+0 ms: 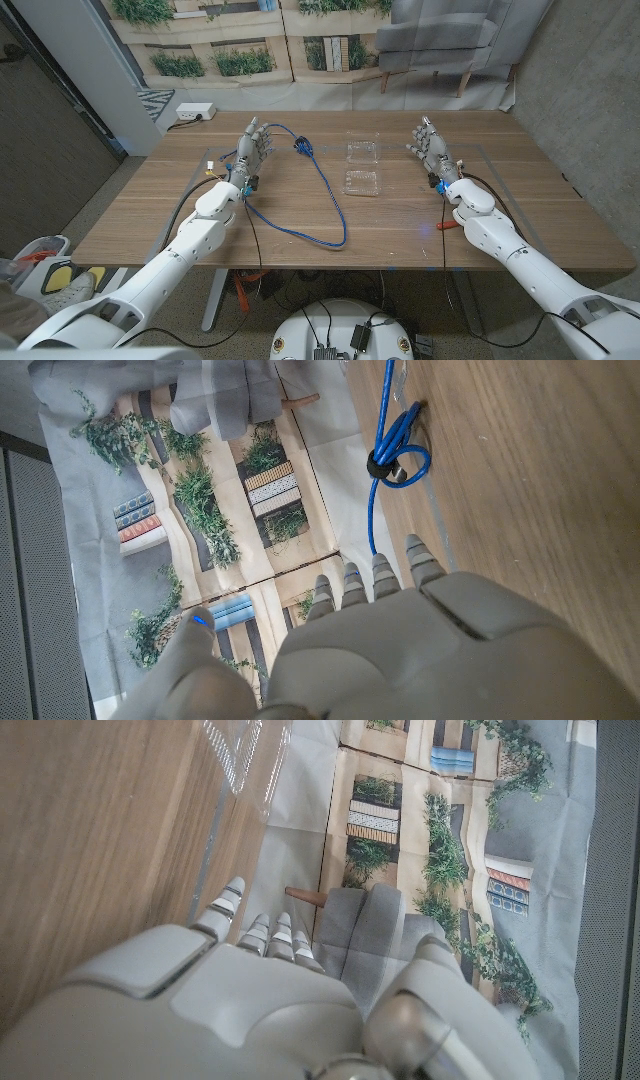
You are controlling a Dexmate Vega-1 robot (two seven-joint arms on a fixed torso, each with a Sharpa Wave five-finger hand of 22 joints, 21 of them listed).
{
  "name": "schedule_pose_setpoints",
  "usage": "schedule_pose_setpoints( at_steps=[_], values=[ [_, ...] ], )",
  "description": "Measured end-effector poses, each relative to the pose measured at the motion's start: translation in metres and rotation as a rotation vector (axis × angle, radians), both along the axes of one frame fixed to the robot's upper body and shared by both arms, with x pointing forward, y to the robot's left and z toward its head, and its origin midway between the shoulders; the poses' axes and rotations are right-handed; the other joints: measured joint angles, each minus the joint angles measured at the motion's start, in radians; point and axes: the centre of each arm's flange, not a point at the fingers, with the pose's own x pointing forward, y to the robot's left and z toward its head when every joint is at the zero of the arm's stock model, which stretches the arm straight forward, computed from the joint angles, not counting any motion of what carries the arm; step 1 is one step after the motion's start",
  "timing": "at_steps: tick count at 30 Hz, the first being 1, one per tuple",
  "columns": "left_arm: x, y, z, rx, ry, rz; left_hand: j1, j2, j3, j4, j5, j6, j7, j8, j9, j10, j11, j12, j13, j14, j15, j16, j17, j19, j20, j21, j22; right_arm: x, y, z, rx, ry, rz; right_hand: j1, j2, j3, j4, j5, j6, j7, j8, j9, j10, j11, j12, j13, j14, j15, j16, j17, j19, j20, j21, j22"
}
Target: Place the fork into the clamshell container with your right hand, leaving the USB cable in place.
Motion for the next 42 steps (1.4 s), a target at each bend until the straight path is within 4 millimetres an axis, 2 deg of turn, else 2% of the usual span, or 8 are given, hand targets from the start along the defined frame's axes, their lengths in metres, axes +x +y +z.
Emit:
schedule_pose_setpoints(
  at_steps=[15,22,30,36,38,42],
  values=[
    [-0.004,-0.002,0.001,0.011,-0.011,0.01,0.0,0.0,0.001,-0.001,0.0,0.0,0.0,0.0,0.0,0.0,0.0,0.0,0.0,0.0,0.0,0.0,0.0,0.0,0.0,0.0,0.0,0.003,-0.002,-0.001,0.015,0.007,0.014,0.004,0.004,0.0,0.0,0.0,0.0,0.0,0.004,0.0,0.014,0.007,0.008,0.004,0.004,0.004,0.0,0.0,0.0,0.0,0.0,0.0],
    [-0.007,0.0,0.003,0.013,-0.019,0.016,0.0,0.0,0.001,-0.001,0.0,0.0,0.0,0.0,0.0,0.0,0.0,0.0,0.0,0.0,0.0,0.0,0.0,0.0,0.0,0.0,0.0,-0.001,-0.002,0.005,-0.004,-0.003,0.009,0.008,0.008,0.004,-0.004,0.0,0.009,0.002,0.004,0.0,0.015,0.007,0.008,0.004,0.0,0.0,0.0,0.0,0.0,0.0,0.0,0.0],
    [-0.009,0.0,0.004,0.021,-0.022,0.017,0.0,0.0,0.001,-0.001,0.0,0.0,0.0,0.0,0.0,0.0,0.0,0.0,0.0,-0.004,0.005,0.0,0.0,0.0,0.0,0.0,0.0,-0.005,-0.001,0.005,-0.017,-0.001,-0.008,0.037,0.037,0.02,-0.02,0.0,0.017,-0.014,0.008,0.0,0.036,-0.015,0.008,0.004,0.003,-0.004,0.0,0.0,-0.004,0.004,0.0,0.0],
    [-0.008,-0.002,0.005,0.034,-0.023,0.014,0.006,0.007,0.001,-0.001,0.0,0.006,-0.005,0.0,0.0,0.0,0.0,0.0,0.0,-0.004,0.005,0.0,0.0,0.0,0.0,0.0,0.0,-0.008,-0.003,0.01,-0.044,0.0,-0.018,0.062,0.062,0.037,-0.037,0.0,0.022,-0.019,0.008,0.0,0.044,-0.022,0.008,0.004,0.005,-0.006,0.0,0.0,-0.004,0.004,0.0,0.0],
    [-0.008,-0.003,0.005,0.037,-0.023,0.012,0.006,0.007,0.001,-0.001,0.0,0.006,-0.005,0.0,0.0,0.0,0.0,0.0,0.0,-0.004,0.005,0.0,0.0,0.0,0.0,0.0,0.0,-0.008,-0.003,0.011,-0.047,-0.003,-0.018,0.075,0.059,0.04,-0.04,0.0,0.023,-0.02,0.008,0.0,0.048,-0.027,0.008,0.004,0.005,-0.006,0.0,0.0,-0.004,0.004,0.0,0.0],
    [-0.006,-0.003,0.003,0.044,-0.02,0.01,0.006,0.007,0.001,-0.001,0.0,0.006,-0.005,0.0,0.0,0.0,0.0,0.0,0.0,-0.004,0.005,0.0,0.0,0.0,0.0,0.0,0.0,-0.01,-0.004,0.013,-0.066,-0.001,-0.024,0.092,0.075,0.052,-0.052,0.0,0.021,-0.022,0.008,0.0,0.051,-0.029,0.008,0.004,0.005,-0.017,0.0,0.0,0.0,0.0,0.0,0.0]
  ],
)
